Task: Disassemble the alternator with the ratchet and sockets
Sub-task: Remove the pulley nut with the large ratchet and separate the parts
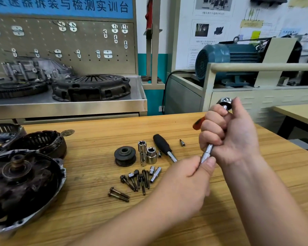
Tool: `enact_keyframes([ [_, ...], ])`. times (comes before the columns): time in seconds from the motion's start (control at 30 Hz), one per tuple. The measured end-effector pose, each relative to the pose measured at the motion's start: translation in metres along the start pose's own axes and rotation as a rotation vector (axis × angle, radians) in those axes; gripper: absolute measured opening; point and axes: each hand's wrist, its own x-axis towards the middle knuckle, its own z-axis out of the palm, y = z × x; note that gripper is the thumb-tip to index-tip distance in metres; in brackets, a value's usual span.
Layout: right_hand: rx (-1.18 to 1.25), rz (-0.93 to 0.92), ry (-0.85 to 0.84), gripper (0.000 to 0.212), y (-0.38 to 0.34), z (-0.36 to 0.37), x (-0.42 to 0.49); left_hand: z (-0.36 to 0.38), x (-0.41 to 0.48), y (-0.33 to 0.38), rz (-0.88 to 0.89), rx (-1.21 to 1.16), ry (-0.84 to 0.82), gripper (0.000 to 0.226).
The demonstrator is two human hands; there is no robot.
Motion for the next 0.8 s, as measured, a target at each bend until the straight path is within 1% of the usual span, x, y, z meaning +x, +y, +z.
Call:
enact_keyframes([
  [0.03,0.012,0.01,0.0,0.063,0.0,0.0,0.001,-0.002,-0.005,0.004,-0.036,-0.025,-0.007,0.043],
  [0.1,0.084,-0.011,0.035,0.061,-0.004,-0.003,0.005,-0.009,-0.025,0.011,-0.105,-0.051,-0.084,0.044],
  [0.17,0.16,-0.103,0.095,0.061,-0.019,-0.005,0.01,-0.014,-0.05,0.013,-0.138,-0.033,-0.178,0.047],
  [0.2,0.139,-0.146,0.116,0.061,-0.026,-0.006,0.013,-0.018,-0.058,0.013,-0.132,-0.007,-0.194,0.044],
  [0.23,0.079,-0.159,0.117,0.061,-0.031,-0.005,0.015,-0.024,-0.06,0.011,-0.115,0.017,-0.177,0.039],
  [0.27,0.0,-0.14,0.098,0.059,-0.031,-0.004,0.017,-0.033,-0.056,0.007,-0.082,0.029,-0.114,0.035],
  [0.33,-0.151,-0.061,0.017,0.056,-0.017,0.0,0.017,-0.056,-0.037,-0.009,-0.053,0.13,0.108,0.033],
  [0.4,-0.233,-0.01,-0.073,0.058,0.001,0.002,0.015,-0.083,-0.014,-0.027,-0.113,0.391,0.281,0.031],
  [0.43,-0.254,0.012,-0.106,0.061,0.009,0.003,0.014,-0.097,-0.005,-0.038,-0.162,0.532,0.322,0.03],
  [0.47,-0.273,0.035,-0.131,0.063,0.014,0.003,0.014,-0.109,0.002,-0.047,-0.209,0.64,0.341,0.028],
  [0.53,-0.336,0.08,-0.163,0.064,0.02,0.003,0.012,-0.125,0.01,-0.064,-0.264,0.772,0.355,0.022],
  [0.63,-0.503,0.139,-0.191,0.057,0.028,0.003,0.011,-0.132,0.016,-0.079,-0.262,0.922,0.357,0.006],
  [0.67,-0.562,0.146,-0.191,0.055,0.03,0.002,0.011,-0.132,0.017,-0.082,-0.251,0.971,0.353,0.004],
  [0.8,-0.786,0.088,-0.156,0.05,0.035,-0.003,0.007,-0.133,0.016,-0.092,-0.209,1.09,0.36,0.015],
])
